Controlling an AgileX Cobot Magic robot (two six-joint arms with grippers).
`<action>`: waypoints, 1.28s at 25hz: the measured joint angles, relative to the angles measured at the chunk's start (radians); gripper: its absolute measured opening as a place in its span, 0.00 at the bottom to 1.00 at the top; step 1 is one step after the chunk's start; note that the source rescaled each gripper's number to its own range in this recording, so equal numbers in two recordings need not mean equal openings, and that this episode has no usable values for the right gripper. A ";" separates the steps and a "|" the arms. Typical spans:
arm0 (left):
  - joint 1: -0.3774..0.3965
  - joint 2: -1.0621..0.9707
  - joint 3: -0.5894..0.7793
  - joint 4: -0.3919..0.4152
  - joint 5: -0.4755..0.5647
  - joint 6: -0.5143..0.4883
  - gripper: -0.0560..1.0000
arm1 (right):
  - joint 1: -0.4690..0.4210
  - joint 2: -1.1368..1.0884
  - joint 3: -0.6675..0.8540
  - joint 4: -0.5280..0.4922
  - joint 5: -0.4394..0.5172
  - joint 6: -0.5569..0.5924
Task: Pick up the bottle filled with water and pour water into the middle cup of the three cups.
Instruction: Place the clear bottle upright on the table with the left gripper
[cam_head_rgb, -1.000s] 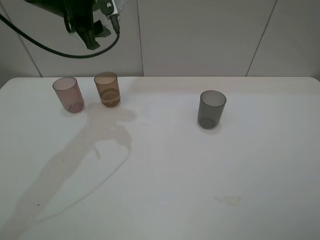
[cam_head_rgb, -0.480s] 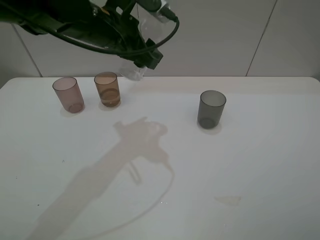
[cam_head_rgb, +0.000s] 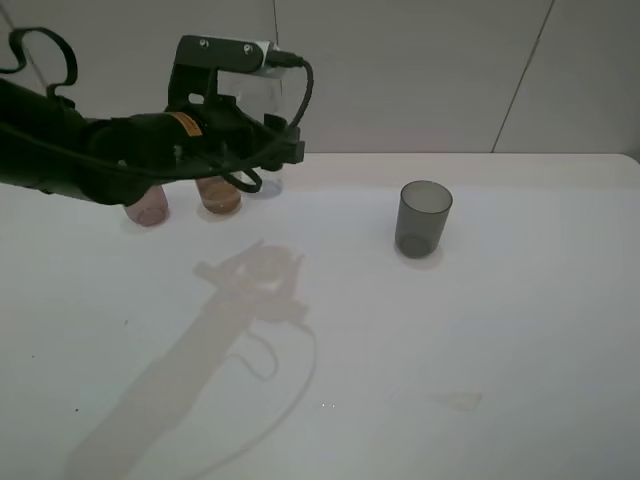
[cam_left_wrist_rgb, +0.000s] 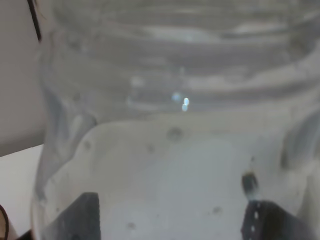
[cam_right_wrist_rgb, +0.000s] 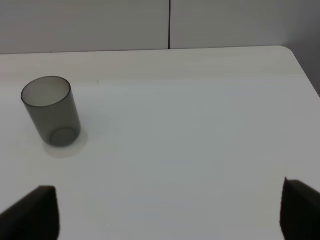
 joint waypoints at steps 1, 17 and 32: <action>0.000 0.012 0.019 0.027 -0.054 -0.030 0.06 | 0.000 0.000 0.000 0.000 0.000 0.000; -0.005 0.375 0.097 0.302 -0.534 -0.131 0.06 | 0.000 0.000 0.000 0.000 0.000 0.000; -0.007 0.404 0.105 0.310 -0.501 -0.072 0.06 | 0.000 0.000 0.000 0.000 0.000 0.000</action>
